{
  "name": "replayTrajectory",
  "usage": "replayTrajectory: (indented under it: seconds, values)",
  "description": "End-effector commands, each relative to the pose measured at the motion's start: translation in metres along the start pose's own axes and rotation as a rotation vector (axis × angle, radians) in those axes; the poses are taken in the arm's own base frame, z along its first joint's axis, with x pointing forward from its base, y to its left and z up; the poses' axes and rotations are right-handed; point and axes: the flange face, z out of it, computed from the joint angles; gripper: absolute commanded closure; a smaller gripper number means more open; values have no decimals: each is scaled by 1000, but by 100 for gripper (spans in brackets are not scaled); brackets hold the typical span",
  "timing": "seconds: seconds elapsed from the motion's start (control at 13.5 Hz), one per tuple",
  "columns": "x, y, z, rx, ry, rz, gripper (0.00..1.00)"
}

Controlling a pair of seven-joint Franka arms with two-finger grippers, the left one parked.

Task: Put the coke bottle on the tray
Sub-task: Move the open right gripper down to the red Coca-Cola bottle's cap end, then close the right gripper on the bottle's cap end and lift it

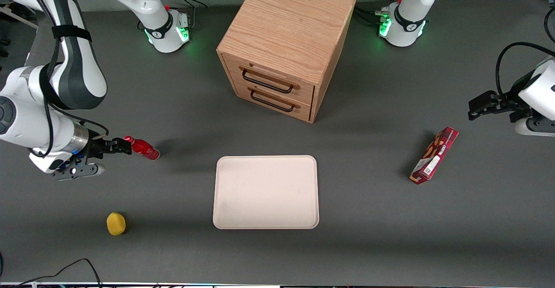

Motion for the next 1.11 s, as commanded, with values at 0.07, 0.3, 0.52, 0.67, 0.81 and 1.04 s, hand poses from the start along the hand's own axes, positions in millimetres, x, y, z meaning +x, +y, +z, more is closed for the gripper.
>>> replayTrajectory:
  seconds: [0.07, 0.3, 0.52, 0.67, 0.81, 1.04]
  values:
    - [-25, 0, 9, 2, -4, -30, 12]
    - [-36, 11, 28, 3, 1, -74, 16]
    - [-47, 18, 45, 1, 22, -64, 19]
    - [-52, 14, 56, 4, 32, -65, 29]
    - [-59, 11, 59, 8, 31, -63, 33]
    - [-65, 9, 59, 9, 30, -66, 48]
